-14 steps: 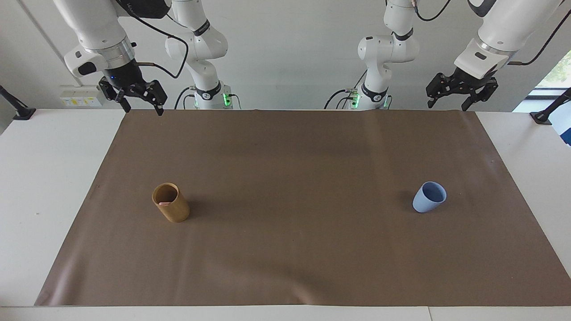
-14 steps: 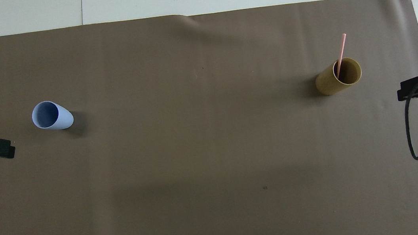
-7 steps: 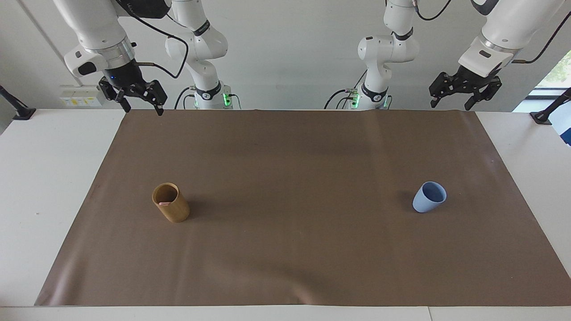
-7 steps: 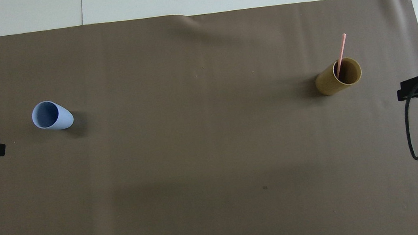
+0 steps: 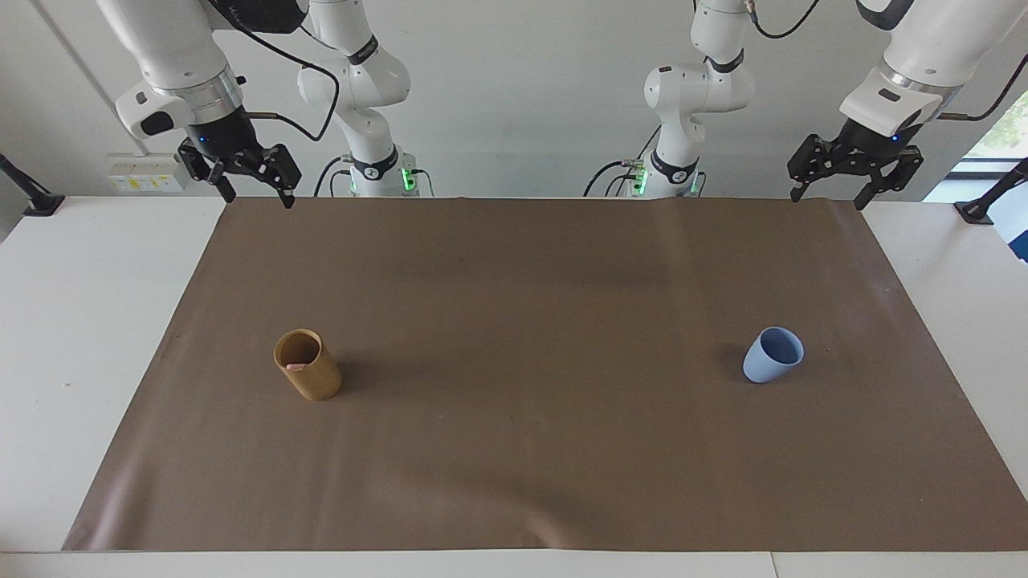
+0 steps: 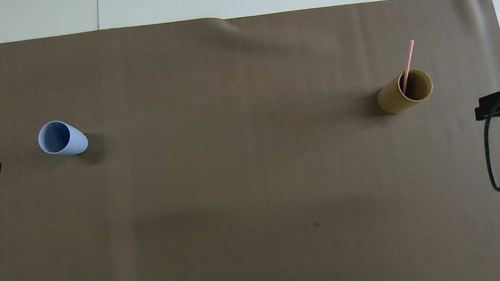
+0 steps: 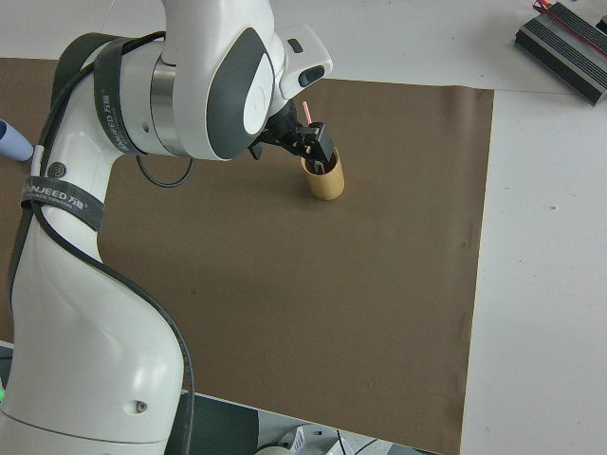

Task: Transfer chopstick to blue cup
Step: 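Reach the left gripper to the blue cup and grasp its rim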

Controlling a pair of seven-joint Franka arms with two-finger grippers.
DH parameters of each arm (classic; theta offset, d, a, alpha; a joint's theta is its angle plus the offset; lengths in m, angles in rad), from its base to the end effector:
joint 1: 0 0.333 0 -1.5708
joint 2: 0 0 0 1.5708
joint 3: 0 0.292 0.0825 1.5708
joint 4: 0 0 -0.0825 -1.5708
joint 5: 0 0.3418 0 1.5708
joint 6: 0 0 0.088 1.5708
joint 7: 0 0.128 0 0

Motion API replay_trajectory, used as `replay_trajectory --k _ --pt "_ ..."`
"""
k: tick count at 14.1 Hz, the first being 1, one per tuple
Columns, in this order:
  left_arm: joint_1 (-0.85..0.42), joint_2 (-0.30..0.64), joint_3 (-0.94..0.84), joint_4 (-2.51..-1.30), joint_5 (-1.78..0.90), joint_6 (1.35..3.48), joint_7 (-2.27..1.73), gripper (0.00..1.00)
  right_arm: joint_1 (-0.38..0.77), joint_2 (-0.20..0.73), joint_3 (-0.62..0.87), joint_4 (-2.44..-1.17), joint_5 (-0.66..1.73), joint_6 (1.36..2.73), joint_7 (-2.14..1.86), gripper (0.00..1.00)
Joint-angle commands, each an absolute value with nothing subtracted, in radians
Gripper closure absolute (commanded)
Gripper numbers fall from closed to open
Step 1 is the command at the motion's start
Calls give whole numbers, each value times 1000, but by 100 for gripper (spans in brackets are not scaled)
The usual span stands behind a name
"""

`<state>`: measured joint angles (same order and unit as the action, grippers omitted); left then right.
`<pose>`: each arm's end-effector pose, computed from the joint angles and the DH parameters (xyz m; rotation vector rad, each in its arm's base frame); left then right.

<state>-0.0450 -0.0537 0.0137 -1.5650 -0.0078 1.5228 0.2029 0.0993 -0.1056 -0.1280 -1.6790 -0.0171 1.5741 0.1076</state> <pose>0.4922 -0.0162 0.6047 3.1125 -0.3668 0.0191 0.4812 -0.0191 0.5853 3.1307 -0.2125 0.0000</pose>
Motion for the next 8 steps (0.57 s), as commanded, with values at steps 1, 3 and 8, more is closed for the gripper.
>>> replay_trajectory --k 1,3,8 --pt "-35 -54 11 -1617 -2 1589 227 0 97 -118 -126 -1695 -5 1594 95 0" --pt "-34 -5 9 -1629 -2 1658 232 0 97 -118 -126 -1697 -5 1597 95 0" --pt "21 90 11 -1690 -2 1847 299 0 97 -118 -126 -1697 -5 1598 95 0"
